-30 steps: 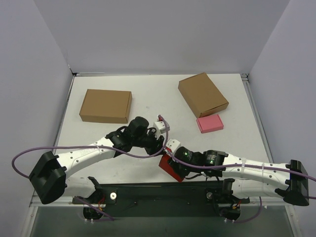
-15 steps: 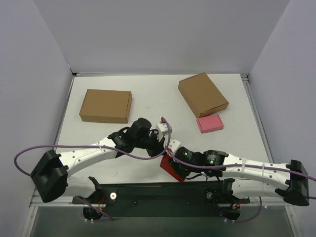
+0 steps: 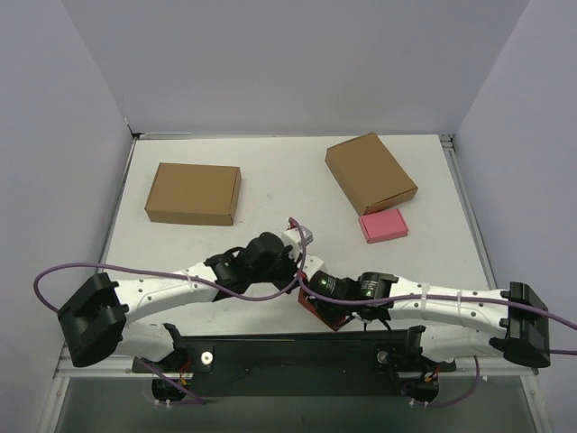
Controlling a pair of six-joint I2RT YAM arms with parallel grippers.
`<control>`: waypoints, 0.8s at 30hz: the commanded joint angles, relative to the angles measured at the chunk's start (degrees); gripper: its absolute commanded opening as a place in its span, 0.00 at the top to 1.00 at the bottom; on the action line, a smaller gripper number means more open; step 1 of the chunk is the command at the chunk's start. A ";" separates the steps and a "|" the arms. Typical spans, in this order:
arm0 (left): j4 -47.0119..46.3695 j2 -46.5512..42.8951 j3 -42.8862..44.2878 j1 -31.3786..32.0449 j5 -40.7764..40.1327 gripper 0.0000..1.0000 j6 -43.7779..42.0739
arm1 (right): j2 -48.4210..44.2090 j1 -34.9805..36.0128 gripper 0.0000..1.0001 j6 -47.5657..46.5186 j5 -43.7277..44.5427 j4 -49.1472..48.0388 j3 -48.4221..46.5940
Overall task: Fold the paper box
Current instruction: Close the paper box at the center of the board.
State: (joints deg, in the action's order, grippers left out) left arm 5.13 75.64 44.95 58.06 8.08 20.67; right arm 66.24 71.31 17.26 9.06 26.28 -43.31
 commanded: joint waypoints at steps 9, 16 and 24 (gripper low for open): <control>-22.87 -0.93 -14.97 3.37 -4.20 1.00 12.38 | 4.07 -0.12 0.85 2.25 8.78 -2.81 -0.64; -30.69 -0.14 -21.04 5.22 -7.46 1.00 9.31 | 4.34 -0.12 0.85 2.17 7.11 -5.54 0.77; -33.60 -0.58 -24.55 6.71 -10.53 1.00 4.04 | 0.91 -0.12 0.85 2.08 4.66 -7.30 3.67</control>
State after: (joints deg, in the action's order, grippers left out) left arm -32.71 74.26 23.49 62.65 -3.97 28.29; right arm 68.71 71.35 19.25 12.12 23.70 -41.50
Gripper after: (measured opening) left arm 0.018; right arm 0.289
